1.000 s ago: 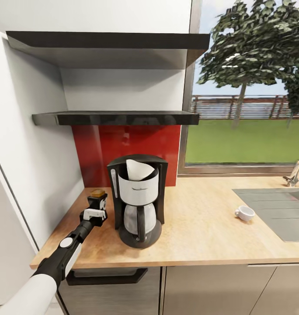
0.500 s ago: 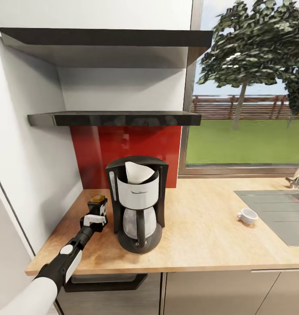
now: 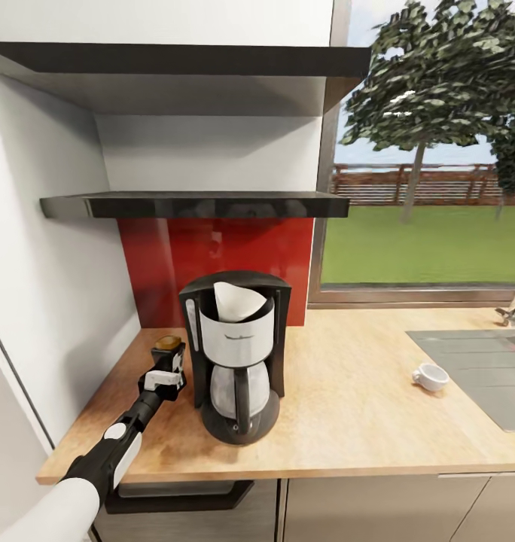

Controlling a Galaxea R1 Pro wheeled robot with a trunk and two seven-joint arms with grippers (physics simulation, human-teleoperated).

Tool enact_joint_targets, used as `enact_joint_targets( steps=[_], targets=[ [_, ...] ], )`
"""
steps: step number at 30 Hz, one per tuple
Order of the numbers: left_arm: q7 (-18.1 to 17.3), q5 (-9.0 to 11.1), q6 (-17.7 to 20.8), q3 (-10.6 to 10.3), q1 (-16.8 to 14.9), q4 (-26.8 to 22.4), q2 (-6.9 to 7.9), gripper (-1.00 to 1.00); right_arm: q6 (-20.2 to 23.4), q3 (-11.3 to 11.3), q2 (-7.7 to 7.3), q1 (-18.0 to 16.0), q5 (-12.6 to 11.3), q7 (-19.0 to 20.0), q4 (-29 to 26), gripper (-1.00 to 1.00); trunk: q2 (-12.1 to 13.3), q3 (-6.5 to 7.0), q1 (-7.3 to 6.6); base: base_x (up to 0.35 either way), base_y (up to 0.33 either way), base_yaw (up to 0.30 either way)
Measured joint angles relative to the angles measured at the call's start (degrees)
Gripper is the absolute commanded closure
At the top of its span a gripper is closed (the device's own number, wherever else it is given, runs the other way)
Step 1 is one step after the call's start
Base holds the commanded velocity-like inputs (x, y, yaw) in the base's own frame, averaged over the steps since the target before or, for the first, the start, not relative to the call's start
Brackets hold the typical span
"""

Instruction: Set up a coffee station on the kitchen countertop: keep the coffee maker on the countertop, move the bottle of coffee from the kitchen shelf to the counter next to the coffee maker, place a paper coffee filter on top of the coffee maker, put the saucer next to the coffee maker with the coffee cup on the saucer, and place the electric kettle next to the coffee maker.

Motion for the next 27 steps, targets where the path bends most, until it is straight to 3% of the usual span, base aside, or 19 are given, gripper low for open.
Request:
enact_joint_targets(
  steps=[8, 24, 25, 27],
  targets=[
    [-0.01, -0.04, -0.05, -0.01, 0.01, 0.44, -0.07, 1.0, 0.0, -0.02, 0.0, 0.0, -0.01, 0.0, 0.0, -1.0, 0.0, 0.0, -0.01, 0.156, 0.0, 0.0],
    [0.0, 0.01, -0.26, 0.0, 0.0, 2.2, -0.12, 1.0, 0.02, 0.0, 0.0, 0.0, 0.01, -0.02, 0.0, -1.0, 0.0, 0.0, 0.0, 0.007, 0.0, 0.0],
    [0.0, 0.0, -0.26, 0.0, 0.01, 2.2, -0.11, -1.0, 0.02, -0.01, 0.0, 0.0, 0.01, -0.01, 0.0, -1.0, 0.0, 0.0, 0.0, 0.0, 0.0, 0.0],
    [-0.07, -0.07, -0.26, 0.02, 0.0, 2.19, -0.11, -1.0, 0.02, -0.01, 0.0, 0.0, -0.01, 0.0, 0.0, -1.0, 0.0, 0.0, 0.0, 0.0, 0.0, 0.0]
  ],
)
